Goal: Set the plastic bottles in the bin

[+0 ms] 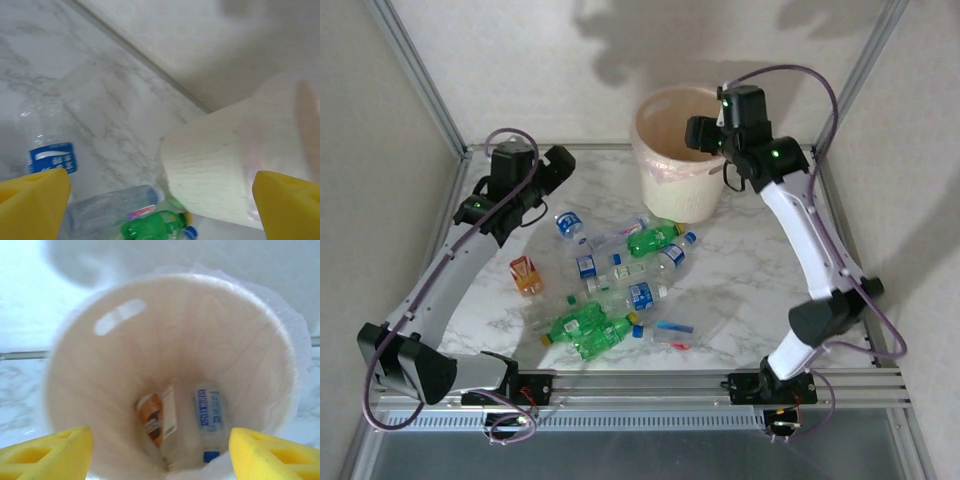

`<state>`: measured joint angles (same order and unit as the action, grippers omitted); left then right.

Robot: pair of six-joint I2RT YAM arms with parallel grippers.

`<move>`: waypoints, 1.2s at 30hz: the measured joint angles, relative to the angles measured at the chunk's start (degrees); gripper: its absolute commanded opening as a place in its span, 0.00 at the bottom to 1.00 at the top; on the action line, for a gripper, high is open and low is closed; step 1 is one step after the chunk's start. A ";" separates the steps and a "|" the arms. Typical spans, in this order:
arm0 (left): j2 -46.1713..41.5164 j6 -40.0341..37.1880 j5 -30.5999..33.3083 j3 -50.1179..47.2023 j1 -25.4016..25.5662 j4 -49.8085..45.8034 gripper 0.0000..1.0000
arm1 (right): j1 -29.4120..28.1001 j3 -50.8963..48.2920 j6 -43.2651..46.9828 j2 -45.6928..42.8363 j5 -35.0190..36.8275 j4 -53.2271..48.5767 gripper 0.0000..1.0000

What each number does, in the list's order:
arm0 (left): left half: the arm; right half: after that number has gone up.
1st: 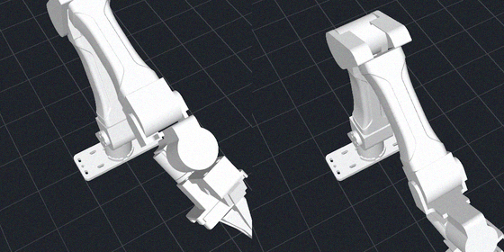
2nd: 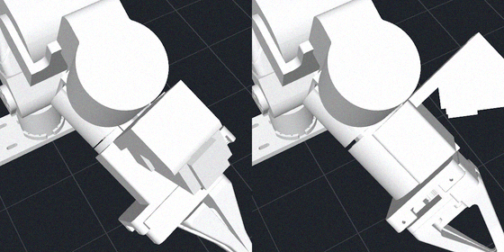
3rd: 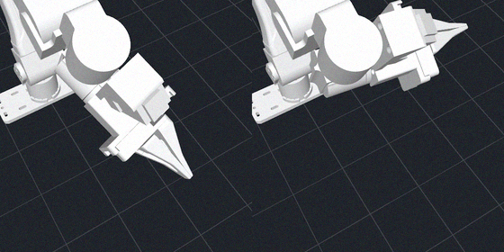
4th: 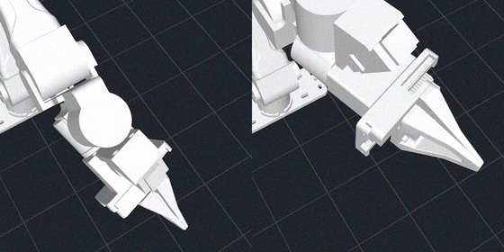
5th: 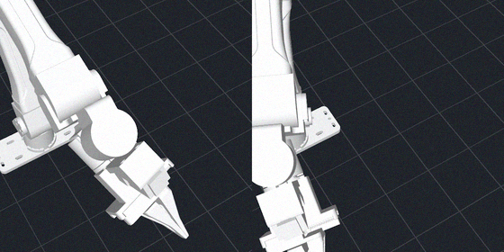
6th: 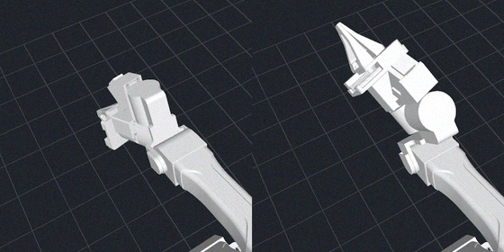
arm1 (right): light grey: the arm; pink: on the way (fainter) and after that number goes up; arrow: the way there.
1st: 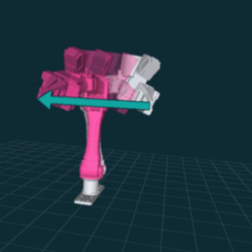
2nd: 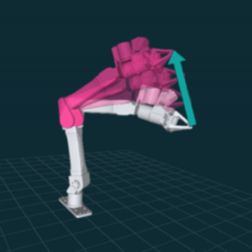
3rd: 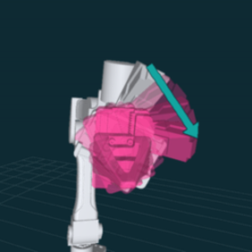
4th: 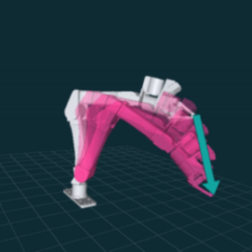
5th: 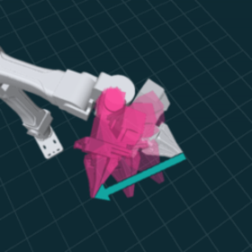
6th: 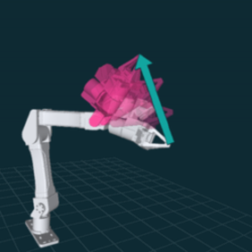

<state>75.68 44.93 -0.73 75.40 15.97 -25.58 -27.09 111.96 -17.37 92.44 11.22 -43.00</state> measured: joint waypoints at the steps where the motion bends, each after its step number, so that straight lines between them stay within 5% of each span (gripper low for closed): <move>1: 0.66 -0.02 0.24 -0.79 -0.26 -0.48 0.91 | -1.16 -1.46 -0.22 -2.27 -0.76 0.61 0.73; 8: 6.56 -0.44 0.61 -4.57 -1.18 -2.19 0.92 | -11.85 -15.89 -2.97 -14.95 -5.18 5.97 0.76; 15: 13.55 -0.59 0.04 -5.03 -2.32 -0.98 0.93 | -17.33 -27.10 -6.80 -16.17 -7.43 8.20 0.78; 36: 36.22 0.48 -1.01 5.03 -8.28 4.17 0.89 | -21.18 -29.64 -10.34 -13.84 -7.43 10.23 0.81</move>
<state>111.90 45.41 -1.74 80.42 7.68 -21.41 -48.27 82.32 -27.70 78.61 3.79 -32.77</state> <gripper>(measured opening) 0.899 0.816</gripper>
